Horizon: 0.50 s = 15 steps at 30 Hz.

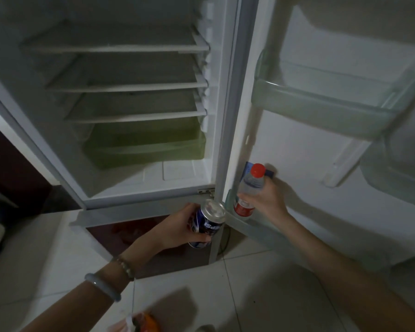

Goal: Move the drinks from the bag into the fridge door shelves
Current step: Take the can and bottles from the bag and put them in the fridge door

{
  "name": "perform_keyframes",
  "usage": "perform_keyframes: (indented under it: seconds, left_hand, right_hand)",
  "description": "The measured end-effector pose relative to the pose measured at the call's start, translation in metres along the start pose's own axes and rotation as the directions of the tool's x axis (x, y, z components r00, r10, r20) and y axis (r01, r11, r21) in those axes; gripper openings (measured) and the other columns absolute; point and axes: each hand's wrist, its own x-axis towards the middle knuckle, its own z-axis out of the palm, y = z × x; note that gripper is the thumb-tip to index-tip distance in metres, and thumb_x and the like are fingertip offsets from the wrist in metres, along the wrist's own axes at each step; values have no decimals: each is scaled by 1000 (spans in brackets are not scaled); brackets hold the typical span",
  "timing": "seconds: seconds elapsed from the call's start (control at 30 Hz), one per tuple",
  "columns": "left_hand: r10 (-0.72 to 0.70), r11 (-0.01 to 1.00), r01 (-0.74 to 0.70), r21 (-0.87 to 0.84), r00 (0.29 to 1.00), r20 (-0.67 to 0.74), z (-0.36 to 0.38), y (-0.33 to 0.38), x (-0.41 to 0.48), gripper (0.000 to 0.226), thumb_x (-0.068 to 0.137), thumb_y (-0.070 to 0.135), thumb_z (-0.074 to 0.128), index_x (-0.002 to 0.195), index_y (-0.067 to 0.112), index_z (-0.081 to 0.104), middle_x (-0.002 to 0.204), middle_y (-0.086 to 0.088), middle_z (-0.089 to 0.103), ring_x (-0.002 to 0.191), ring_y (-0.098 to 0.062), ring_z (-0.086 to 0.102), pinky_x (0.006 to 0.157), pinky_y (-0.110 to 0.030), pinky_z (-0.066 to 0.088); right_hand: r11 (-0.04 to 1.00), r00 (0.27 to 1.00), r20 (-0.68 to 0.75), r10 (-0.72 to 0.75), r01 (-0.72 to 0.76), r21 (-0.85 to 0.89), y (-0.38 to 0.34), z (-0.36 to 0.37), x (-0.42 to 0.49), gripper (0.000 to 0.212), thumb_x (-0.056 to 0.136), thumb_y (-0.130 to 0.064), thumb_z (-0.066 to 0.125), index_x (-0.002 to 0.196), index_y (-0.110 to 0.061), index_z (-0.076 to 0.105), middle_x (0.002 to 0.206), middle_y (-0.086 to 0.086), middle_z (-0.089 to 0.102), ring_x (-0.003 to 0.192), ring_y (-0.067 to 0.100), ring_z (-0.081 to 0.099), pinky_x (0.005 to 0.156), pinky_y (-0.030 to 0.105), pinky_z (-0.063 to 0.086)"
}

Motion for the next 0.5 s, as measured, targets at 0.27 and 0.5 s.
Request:
perform_keyframes:
  seconds: [0.27, 0.5]
  left_hand:
    - [23, 1000, -23, -12, 999, 31, 6, -6, 24, 66, 65, 33, 83, 117, 22, 44, 116, 5, 51, 105, -12, 56, 92, -30, 48]
    - [74, 994, -73, -79, 997, 17, 15, 4, 34, 71, 59, 40, 84, 116, 34, 42, 117, 6, 56, 105, -8, 57, 91, -29, 49]
  right_hand:
    - [999, 1000, -6, -4, 4, -41, 9, 11, 14, 73, 48, -55, 79, 110, -23, 54, 105, -3, 68, 98, 15, 65, 85, 43, 56]
    - [990, 984, -108, -144, 144, -3, -17, -10, -27, 67, 73, -51, 67, 129, -23, 42, 125, -4, 56, 116, 14, 54, 97, 40, 48]
